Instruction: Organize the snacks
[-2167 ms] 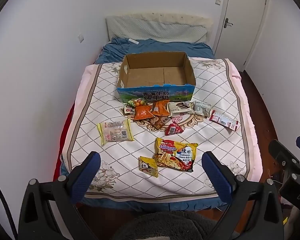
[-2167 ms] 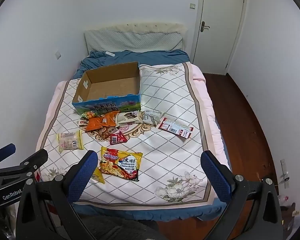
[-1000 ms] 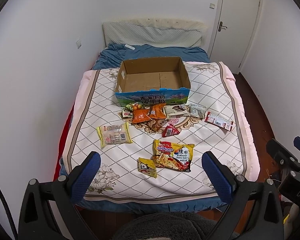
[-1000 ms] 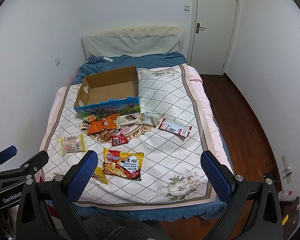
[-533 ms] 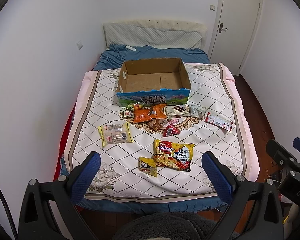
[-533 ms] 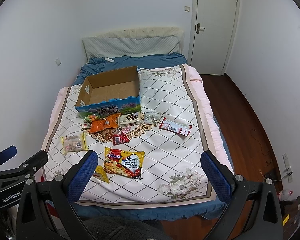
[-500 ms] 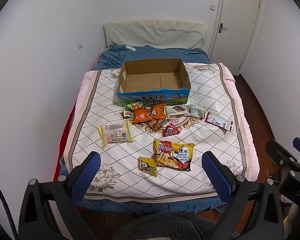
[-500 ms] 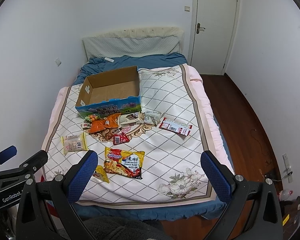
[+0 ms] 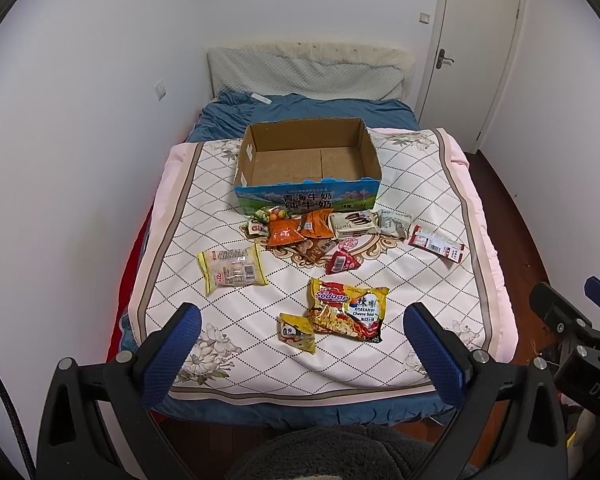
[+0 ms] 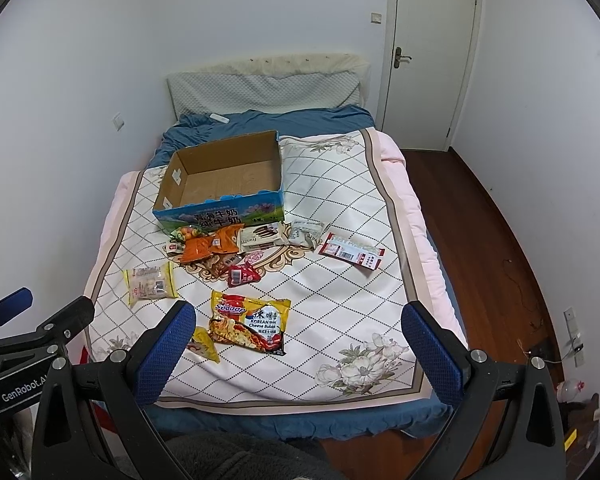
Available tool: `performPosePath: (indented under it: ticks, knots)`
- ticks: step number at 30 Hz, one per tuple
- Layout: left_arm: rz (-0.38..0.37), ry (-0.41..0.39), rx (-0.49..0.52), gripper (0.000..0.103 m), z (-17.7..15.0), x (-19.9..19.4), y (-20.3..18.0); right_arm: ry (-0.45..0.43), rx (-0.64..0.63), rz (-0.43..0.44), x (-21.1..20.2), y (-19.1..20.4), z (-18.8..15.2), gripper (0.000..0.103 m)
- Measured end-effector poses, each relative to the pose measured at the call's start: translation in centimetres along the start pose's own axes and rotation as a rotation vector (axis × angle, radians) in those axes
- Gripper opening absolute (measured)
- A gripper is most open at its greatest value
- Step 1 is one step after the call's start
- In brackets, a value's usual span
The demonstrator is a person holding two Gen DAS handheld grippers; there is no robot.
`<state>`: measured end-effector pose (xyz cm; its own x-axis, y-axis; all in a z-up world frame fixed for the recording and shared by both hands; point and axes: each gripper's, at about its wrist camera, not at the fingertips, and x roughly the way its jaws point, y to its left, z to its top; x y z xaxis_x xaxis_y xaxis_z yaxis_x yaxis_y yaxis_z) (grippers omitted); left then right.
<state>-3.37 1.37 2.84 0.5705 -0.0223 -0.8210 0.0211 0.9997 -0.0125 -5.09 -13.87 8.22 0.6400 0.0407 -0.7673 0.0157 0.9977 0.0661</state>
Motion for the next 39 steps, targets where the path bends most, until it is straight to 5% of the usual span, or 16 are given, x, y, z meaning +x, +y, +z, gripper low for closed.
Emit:
performPosePath:
  ticks: [19,29,39]
  knots:
    - [0.026,-0.004,-0.022,0.103,0.4,1.1,1.6,0.029,0.010,0.032,2.0,0.8,-0.5,0.103]
    - [0.152,0.106,-0.152,0.103,0.8,10.3,6.0,0.236,-0.041,0.097,15.4,2.2,-0.8,0.103]
    - [0.237,0.315,-0.260,0.103,-4.5,21.9,6.8,0.402,-0.611,0.102,32.4,10.8,-4.9,0.103]
